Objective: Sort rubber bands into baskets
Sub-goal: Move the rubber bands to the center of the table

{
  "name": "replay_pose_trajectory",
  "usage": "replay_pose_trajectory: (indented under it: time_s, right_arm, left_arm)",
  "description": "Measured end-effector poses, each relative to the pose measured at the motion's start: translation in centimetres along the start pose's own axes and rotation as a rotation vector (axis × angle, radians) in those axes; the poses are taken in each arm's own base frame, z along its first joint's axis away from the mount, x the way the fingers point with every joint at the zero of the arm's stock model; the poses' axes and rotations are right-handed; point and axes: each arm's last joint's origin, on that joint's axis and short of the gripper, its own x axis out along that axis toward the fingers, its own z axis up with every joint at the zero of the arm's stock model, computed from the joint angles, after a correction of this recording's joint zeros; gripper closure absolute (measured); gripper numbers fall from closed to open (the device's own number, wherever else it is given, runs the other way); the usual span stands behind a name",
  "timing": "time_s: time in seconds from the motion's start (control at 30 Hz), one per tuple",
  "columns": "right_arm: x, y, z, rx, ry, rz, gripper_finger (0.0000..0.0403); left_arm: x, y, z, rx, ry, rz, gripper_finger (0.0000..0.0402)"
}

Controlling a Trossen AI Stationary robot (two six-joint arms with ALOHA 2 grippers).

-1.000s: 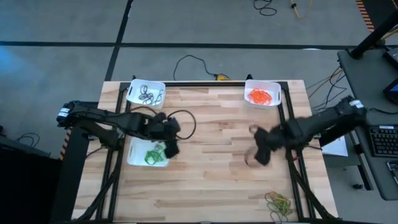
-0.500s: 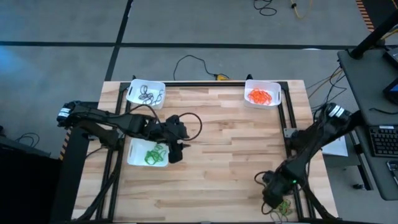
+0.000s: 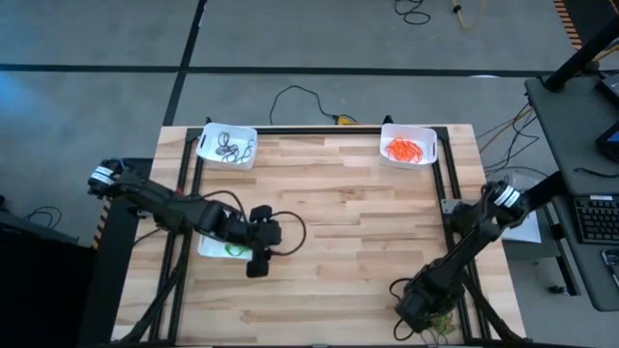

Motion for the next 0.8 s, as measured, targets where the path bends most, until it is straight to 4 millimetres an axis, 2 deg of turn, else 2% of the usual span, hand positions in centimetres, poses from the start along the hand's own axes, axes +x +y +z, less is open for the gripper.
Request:
replay_pose_trajectory:
  time_s: [0.17, 0.37, 0.53, 0.67, 0.8]
  right_arm:
    - [1.3, 0.5, 1.2, -0.014, 0.086, -0.045, 0.0149]
    - [0.6, 0.8, 2.1, -0.026, 0.071, -0.018, 0.0272]
    - [-1.9, 0.4, 3.7, 0.001, -0.021, 0.027, 0.0379]
    - [-5.2, 0.3, 6.1, 0.001, -0.091, 0.106, 0.0388]
    - [-10.1, 0.6, 8.9, -0.049, -0.232, 0.208, 0.039]
  left_arm:
    - [0.2, -0.5, -0.4, 0.001, -0.007, -0.014, 0.0247]
    - [0.3, -0.6, -0.6, 0.021, -0.008, -0.015, 0.0247]
    - [0.2, -0.6, -0.6, 0.038, -0.006, -0.014, 0.0247]
    - [0.0, -0.5, -0.8, 0.041, 0.008, -0.008, 0.0247]
    - [-0.7, 0.0, -1.1, 0.047, 0.018, 0.046, 0.0247]
